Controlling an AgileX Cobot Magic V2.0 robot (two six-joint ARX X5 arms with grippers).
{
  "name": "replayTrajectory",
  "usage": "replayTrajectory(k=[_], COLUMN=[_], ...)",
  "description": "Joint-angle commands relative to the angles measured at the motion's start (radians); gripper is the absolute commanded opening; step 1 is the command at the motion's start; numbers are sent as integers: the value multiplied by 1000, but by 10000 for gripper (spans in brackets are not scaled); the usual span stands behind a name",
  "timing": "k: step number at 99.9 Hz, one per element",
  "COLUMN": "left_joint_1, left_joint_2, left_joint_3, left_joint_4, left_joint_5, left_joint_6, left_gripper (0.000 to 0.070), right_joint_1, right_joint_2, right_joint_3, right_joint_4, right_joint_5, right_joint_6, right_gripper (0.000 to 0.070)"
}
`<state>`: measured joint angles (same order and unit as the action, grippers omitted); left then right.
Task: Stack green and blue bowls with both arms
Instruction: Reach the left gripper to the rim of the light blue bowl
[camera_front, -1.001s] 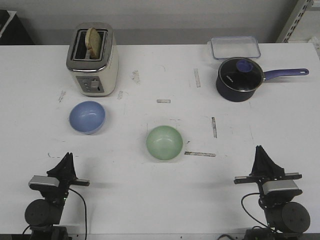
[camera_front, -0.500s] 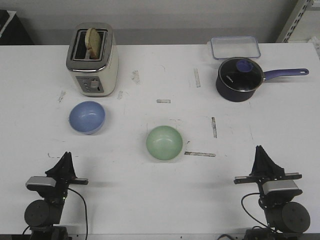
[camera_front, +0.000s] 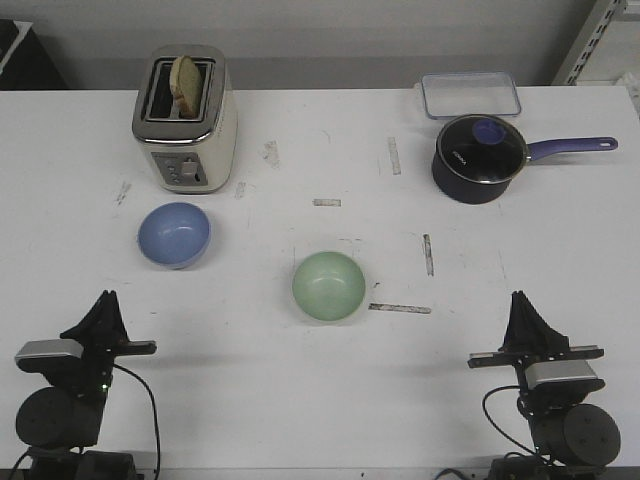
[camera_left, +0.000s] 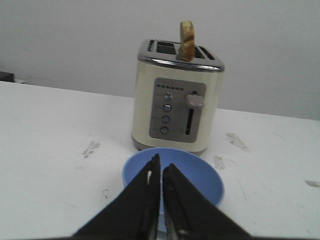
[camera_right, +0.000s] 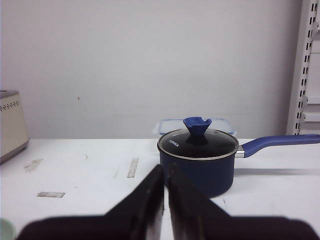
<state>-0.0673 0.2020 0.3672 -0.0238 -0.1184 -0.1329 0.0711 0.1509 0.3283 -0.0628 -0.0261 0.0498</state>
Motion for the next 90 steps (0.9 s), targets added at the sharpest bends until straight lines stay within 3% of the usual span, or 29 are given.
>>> replayTrajectory(k=[1, 16, 44, 67, 90], left_joint_1=[2, 2, 2, 10, 40], left_joint_2=[45, 175, 437, 652, 837], left_joint_3=[81, 221, 438, 572, 678], left_joint_4=[-8, -25, -148, -297, -453], left_joint_5=[-51, -121, -113, 50, 119], left_joint_6=[20, 69, 60, 49, -16], left_gripper=[1, 1, 1, 1, 1], right_joint_1=[1, 1, 1, 1, 1], right_joint_2=[-2, -2, -2, -2, -2], right_joint_3=[5, 5, 5, 5, 5], right_joint_4=[11, 10, 10, 10, 10], right_joint_5=[0, 0, 0, 0, 0], right_joint_6=[9, 9, 9, 9, 9], right_gripper=[0, 0, 0, 0, 0])
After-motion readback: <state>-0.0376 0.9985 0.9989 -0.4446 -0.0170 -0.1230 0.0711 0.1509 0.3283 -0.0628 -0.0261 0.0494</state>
